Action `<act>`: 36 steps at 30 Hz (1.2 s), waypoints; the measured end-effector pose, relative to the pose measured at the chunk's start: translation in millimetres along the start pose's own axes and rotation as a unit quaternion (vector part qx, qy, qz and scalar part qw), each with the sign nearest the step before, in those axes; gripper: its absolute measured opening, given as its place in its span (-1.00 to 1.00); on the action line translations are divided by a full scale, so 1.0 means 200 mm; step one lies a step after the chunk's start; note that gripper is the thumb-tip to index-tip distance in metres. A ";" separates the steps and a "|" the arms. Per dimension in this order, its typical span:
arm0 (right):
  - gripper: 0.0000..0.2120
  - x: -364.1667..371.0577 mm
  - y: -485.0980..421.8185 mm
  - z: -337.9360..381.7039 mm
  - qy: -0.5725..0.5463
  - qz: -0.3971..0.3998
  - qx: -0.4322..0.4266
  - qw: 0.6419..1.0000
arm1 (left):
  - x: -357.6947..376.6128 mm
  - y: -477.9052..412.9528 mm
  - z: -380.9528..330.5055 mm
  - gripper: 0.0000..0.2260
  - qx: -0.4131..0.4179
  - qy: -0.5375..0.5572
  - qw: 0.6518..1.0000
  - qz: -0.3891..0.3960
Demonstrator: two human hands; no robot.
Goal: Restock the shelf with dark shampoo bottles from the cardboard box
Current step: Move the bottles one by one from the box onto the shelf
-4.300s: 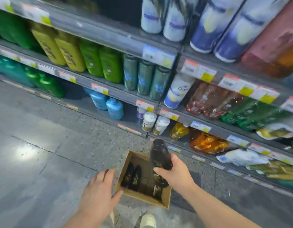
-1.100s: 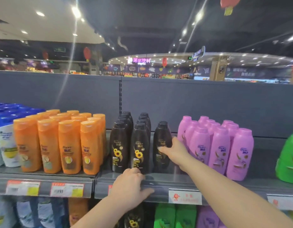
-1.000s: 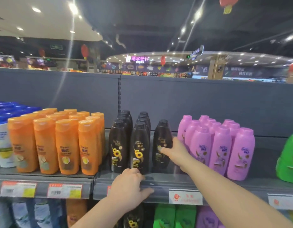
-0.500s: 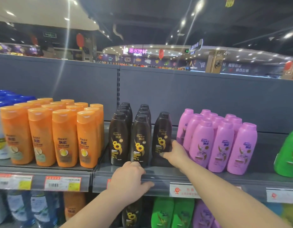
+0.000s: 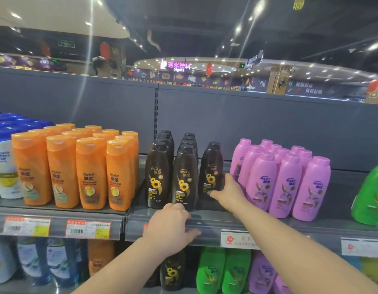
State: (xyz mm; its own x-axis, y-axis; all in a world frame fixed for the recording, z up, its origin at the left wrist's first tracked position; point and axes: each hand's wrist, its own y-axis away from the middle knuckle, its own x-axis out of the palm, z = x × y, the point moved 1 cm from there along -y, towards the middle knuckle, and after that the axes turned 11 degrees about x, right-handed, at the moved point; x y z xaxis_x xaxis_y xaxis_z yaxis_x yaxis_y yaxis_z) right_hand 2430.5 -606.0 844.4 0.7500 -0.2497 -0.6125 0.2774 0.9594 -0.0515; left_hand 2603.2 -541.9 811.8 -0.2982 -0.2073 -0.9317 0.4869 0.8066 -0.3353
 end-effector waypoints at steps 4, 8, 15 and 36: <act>-0.37 -0.05 0.10 0.01 0.005 -0.014 -0.034 0.999 | 0.01 0.02 -0.01 -0.52 0.013 -0.011 1.000 -0.010; -0.32 -0.13 0.24 -0.02 0.045 -0.033 -0.069 0.996 | 0.03 0.03 -0.02 -0.50 0.026 0.022 0.997 -0.062; -0.41 -0.39 0.52 -0.21 0.182 -0.070 -0.156 0.968 | 0.06 0.12 -0.23 -0.59 0.082 0.035 0.982 -0.165; -0.30 -2.16 2.32 -2.01 0.340 -0.184 0.262 0.884 | 0.81 0.38 -2.72 -0.38 0.302 0.147 0.922 0.192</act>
State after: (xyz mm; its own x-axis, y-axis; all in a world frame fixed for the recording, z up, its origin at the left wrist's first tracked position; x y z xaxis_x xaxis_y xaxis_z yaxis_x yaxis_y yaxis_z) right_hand 1994.5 -0.4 768.2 0.0651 -0.2253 -0.9721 0.8011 0.5927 -0.0838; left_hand 2144.5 -212.9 712.6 -0.1748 0.2594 -0.9498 0.9451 0.3149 -0.0879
